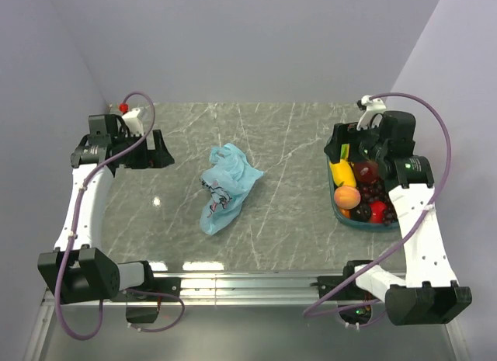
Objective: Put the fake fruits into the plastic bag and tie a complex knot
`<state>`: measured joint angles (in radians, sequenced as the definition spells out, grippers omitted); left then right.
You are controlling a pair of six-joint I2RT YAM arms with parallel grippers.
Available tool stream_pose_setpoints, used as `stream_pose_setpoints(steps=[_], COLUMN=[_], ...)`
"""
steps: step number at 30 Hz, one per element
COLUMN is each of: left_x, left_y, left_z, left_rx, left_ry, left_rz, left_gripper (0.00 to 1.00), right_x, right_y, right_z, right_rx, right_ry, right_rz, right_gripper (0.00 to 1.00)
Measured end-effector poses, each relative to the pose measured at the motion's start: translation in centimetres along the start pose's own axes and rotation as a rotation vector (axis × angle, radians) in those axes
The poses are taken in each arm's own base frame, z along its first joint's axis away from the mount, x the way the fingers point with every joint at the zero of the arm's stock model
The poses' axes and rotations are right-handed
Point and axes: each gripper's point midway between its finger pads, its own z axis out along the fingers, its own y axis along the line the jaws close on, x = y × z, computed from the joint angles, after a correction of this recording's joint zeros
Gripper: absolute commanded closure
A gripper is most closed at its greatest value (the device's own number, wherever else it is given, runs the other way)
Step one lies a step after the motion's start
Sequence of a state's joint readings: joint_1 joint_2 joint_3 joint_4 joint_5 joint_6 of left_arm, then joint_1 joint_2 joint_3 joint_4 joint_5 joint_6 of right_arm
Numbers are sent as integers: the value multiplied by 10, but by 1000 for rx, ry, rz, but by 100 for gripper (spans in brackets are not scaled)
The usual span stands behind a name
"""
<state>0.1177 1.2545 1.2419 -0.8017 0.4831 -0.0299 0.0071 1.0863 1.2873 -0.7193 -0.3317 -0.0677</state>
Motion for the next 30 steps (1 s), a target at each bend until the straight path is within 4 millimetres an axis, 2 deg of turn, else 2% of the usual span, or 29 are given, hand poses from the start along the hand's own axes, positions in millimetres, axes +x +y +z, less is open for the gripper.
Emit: stream_pose_setpoints(steps=[6,9,15,19,22,24,30], left_x=[4,4,8,15,30,43,77], left_y=[2,2,-17,-35,-47,-55,-73], left_z=[5,14,55,93,119,134,168], left_rx=[-3,12,118,216,280,323,414], left_ry=[11,36,133,205,270,320,433], left_rz=[18,37,80,81,47,20,-69], left_gripper=[1,1,1,1,1,1,6], right_x=[9,15,29,37,55,76,137], right_y=[18,36,89,123,142,151,166], right_z=[18,34,79,119,149,168,205], right_rx=[-98,-175,-338,-417,-450,-460,-482], right_ry=[55,102,237,320,397,460,636], right_rz=[44,68,87,110,131,154,235], right_gripper=[0,0,0,0,0,1,5])
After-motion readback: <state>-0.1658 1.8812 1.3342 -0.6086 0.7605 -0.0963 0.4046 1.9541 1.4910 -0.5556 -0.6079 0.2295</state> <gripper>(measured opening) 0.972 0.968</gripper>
